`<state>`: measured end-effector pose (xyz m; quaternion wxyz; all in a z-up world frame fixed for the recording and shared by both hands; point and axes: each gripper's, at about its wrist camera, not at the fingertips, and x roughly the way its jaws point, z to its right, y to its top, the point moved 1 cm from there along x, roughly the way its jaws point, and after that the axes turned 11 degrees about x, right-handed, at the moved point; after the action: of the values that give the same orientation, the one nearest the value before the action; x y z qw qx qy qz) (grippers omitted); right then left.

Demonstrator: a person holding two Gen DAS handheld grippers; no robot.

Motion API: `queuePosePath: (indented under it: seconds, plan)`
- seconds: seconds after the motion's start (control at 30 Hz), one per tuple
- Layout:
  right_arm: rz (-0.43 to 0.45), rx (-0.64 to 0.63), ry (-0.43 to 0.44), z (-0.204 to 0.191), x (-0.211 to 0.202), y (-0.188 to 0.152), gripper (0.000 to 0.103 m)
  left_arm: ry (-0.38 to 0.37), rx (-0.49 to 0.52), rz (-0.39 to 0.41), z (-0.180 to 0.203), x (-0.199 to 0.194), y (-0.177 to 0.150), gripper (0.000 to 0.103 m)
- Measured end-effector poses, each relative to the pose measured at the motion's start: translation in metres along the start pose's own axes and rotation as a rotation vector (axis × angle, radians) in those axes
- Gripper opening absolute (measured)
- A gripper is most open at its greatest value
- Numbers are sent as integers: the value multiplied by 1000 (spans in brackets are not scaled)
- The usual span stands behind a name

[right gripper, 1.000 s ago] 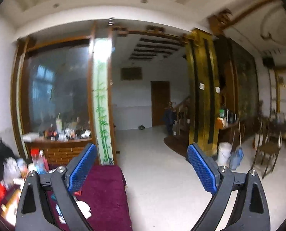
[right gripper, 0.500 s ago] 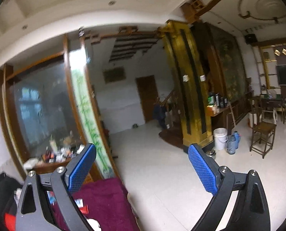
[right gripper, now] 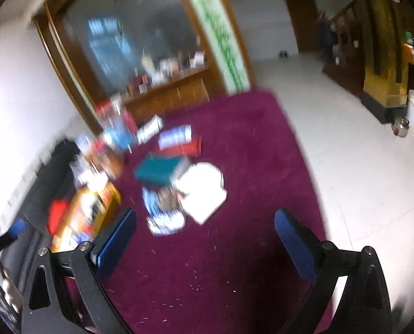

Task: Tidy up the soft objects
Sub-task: 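Grasp the light-blue knitted item with left gripper while right gripper grasps brown-grey knitted hat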

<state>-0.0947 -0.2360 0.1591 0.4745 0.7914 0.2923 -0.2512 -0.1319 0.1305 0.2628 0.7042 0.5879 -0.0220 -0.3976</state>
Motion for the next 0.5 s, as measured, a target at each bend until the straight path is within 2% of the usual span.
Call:
queuePosePath:
  seconds: [0.03, 0.1, 0.2, 0.27, 0.37, 0.47, 0.5]
  plan:
    - [-24, -11, -21, -5, 25, -7, 99, -17, -30, -25, -10, 23, -23, 102]
    - [-72, -2, -14, -10, 62, -15, 99, 6, -88, -93, -29, 75, -70, 101]
    - [-107, 15, -12, -20, 106, -15, 99, 61, -98, -209, -46, 122, -107, 101]
    - [-116, 0, 9, -32, 121, -14, 99, 51, -96, -261, -48, 139, -123, 101]
    - [-164, -42, 74, -66, 151, -5, 99, 67, -68, -273, -49, 143, -128, 101]
    - [-197, -115, 40, -96, 192, -4, 98, 80, -56, -256, -48, 139, -124, 101]
    - [-203, -126, 27, -101, 202, -5, 93, 86, -57, -253, -52, 139, -125, 101]
